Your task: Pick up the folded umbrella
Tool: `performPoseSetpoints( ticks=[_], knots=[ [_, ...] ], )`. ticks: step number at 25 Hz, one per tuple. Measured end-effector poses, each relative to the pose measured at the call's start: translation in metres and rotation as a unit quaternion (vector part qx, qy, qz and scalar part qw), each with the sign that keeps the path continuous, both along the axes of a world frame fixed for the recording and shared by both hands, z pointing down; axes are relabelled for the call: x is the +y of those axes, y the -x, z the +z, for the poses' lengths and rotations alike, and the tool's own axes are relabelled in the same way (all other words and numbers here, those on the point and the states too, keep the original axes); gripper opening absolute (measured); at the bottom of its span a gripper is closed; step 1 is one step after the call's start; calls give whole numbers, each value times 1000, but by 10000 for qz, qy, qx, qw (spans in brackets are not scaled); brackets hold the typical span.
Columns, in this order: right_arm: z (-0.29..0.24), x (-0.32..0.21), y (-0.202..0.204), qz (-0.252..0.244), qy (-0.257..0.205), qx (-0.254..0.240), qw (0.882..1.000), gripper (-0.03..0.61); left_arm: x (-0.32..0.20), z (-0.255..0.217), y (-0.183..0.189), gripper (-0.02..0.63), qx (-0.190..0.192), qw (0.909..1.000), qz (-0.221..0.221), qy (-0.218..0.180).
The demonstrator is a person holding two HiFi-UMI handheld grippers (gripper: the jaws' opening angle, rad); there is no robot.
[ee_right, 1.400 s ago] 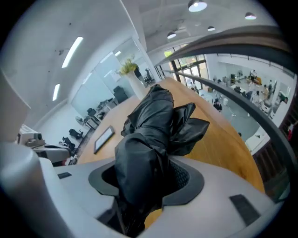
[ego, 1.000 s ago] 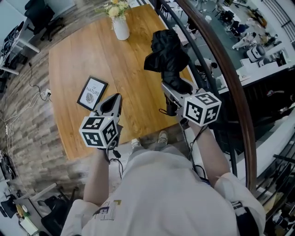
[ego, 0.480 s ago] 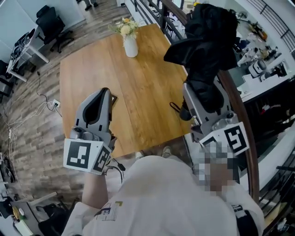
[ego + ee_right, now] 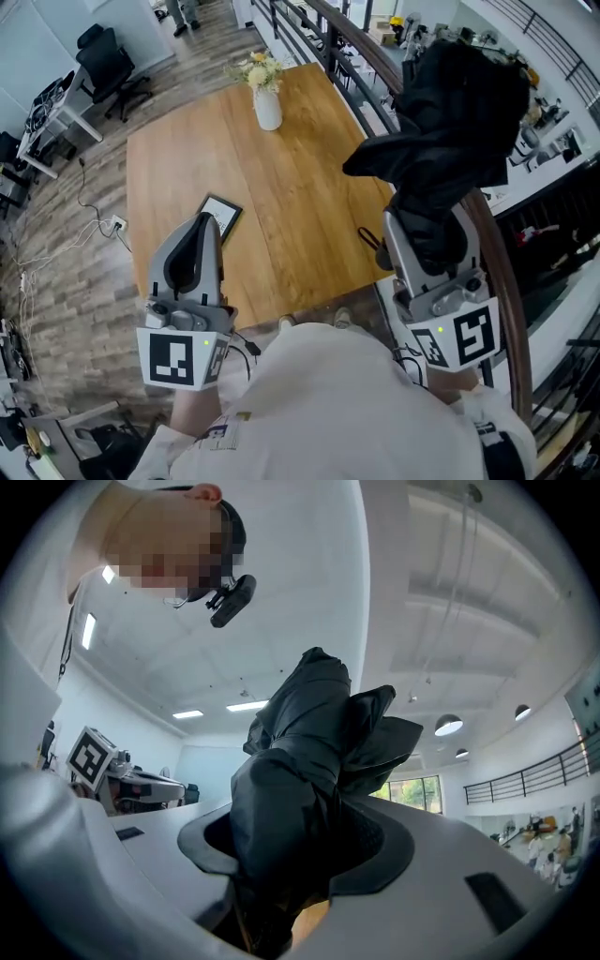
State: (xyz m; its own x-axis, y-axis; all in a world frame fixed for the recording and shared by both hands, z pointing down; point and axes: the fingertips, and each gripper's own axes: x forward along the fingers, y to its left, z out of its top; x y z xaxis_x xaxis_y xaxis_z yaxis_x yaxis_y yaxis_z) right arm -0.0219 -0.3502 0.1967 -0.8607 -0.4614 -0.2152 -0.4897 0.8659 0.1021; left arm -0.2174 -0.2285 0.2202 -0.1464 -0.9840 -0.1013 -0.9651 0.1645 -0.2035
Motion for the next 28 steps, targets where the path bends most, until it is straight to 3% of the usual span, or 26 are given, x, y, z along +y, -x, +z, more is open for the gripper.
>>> performPoseSetpoints(
  ticks=[4,12,28],
  knots=[
    [16,8,1,162,-154,293,9993,250,1,21,2,17,190,9995,-21,261],
    [39,14,7,101,46,669,9977,250,-2,37,-3,17,378,9979,84,522],
    [29,6,9,57,76,652,9978,251,-6,32,0,17,398,9978,41,529]
  ],
)
